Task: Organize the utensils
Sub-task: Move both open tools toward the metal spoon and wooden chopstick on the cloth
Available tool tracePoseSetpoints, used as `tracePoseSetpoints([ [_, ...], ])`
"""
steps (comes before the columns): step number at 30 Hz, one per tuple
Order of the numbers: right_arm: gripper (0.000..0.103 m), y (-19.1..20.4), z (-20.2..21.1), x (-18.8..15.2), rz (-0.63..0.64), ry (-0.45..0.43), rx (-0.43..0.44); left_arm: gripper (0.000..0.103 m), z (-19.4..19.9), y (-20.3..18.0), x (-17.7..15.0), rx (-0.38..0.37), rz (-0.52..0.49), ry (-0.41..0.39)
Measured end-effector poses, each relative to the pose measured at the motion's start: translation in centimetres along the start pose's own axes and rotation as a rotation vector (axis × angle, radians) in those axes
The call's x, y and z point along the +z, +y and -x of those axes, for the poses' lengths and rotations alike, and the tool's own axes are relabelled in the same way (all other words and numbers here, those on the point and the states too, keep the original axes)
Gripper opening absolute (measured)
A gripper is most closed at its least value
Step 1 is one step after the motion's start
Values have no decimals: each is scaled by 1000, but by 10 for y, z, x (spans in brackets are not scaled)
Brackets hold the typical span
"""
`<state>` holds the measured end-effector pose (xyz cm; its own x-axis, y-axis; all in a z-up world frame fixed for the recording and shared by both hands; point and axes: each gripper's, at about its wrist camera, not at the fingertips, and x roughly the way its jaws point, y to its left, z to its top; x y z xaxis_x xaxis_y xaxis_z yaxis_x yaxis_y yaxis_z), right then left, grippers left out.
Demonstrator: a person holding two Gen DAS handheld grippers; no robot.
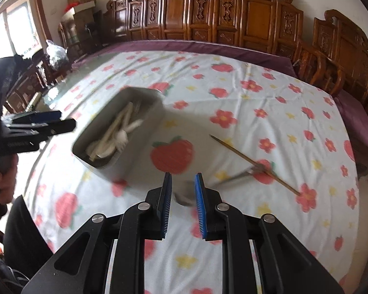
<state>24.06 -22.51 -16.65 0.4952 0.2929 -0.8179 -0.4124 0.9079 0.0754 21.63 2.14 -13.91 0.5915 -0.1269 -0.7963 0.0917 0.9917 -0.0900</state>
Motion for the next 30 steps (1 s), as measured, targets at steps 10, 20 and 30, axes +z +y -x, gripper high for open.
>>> tracePoseSetpoints([
  [10,28,-55,-26,-18,-46,60,-56,76,-14,-44,0,-59,-24,3],
  [20,28,-76,-46,-23,-51,91,-73,71,-46,-103,-4,-124,-113,71],
  [30,29,-94,-59,-8,27,115,-69,56,-114,-132,-7,-120,-95,207],
])
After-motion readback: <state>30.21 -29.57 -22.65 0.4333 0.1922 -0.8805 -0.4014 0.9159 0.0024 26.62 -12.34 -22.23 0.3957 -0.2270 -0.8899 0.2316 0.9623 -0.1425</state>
